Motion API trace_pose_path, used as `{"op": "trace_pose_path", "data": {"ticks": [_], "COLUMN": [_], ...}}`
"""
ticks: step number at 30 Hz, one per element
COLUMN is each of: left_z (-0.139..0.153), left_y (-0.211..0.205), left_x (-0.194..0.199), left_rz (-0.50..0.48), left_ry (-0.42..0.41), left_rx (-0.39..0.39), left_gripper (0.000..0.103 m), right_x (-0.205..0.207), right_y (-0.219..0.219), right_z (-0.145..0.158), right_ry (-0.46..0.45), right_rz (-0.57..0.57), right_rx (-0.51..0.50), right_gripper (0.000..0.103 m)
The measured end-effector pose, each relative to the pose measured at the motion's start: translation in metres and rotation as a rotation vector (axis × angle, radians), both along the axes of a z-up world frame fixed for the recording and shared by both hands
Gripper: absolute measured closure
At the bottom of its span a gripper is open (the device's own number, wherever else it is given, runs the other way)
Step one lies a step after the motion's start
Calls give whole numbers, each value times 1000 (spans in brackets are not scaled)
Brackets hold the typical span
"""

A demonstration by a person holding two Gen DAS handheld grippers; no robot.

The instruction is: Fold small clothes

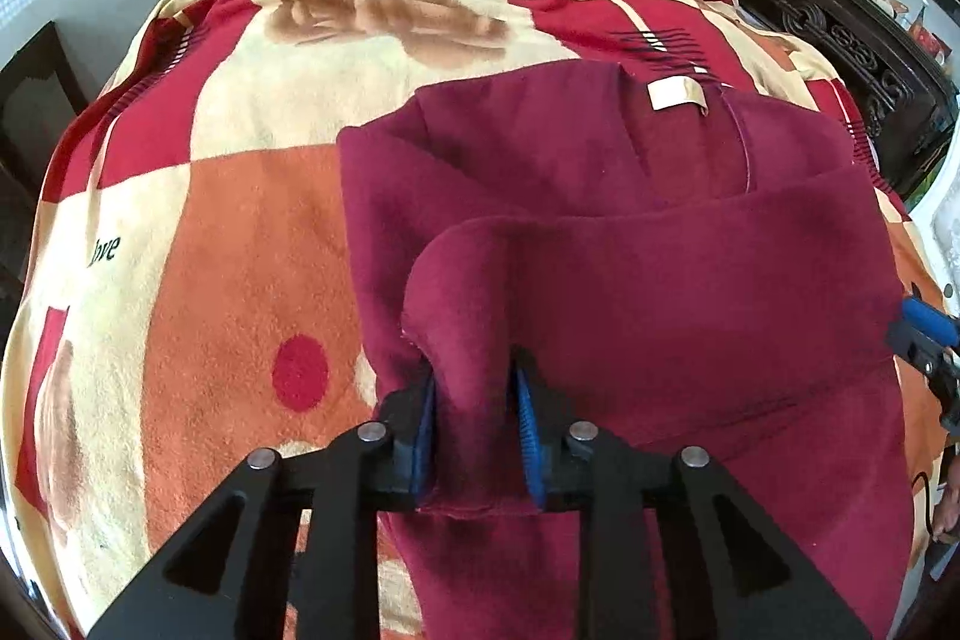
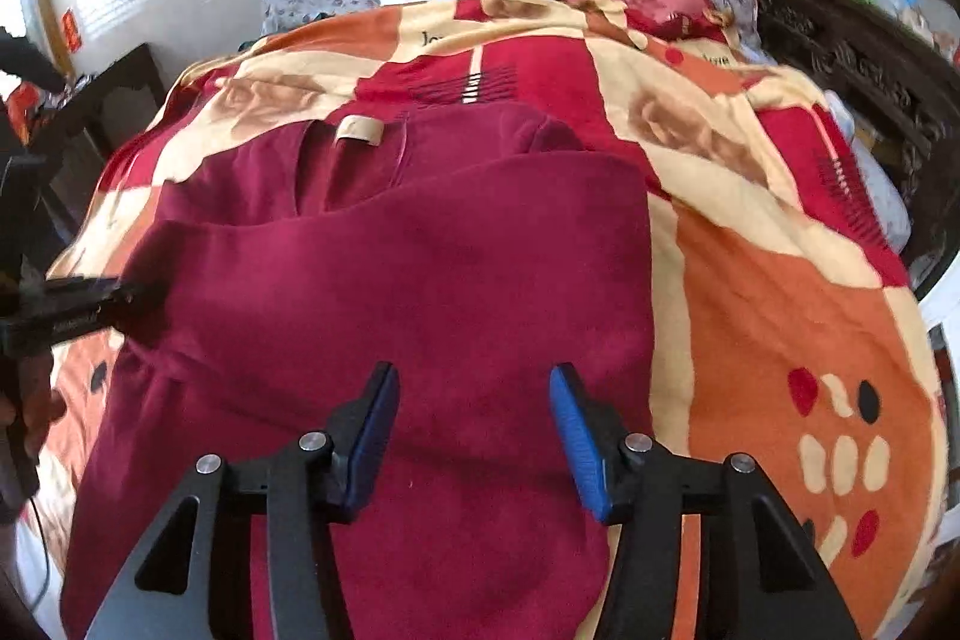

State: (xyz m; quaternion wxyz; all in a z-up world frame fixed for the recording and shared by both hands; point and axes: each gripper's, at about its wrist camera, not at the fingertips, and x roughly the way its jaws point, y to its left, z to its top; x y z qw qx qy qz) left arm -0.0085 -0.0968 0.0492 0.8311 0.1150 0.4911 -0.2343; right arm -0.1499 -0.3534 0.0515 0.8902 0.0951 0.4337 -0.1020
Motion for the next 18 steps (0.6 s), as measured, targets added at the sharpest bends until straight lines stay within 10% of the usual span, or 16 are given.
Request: {"op": "trace_pose_path", "data": {"ticks": [5,10,18], "left_z": [2,9,16], "left_y": [-1,-1,-1], "left_x": [-5,-18,-42], "left_rz": [10,23,29], "left_ry": [-30,-76,-113], "left_rx": [4,8,7], "left_gripper": [71,46,34], "right_x": [4,-5,-23], "right_y": [-10,2,16], "right_z": [-32,-17,-7], "right_ry": [76,38,13], "right_rz": [-50,-31,-43], "right_rx": [16,16,57], "right_gripper": [43,40,32]}}
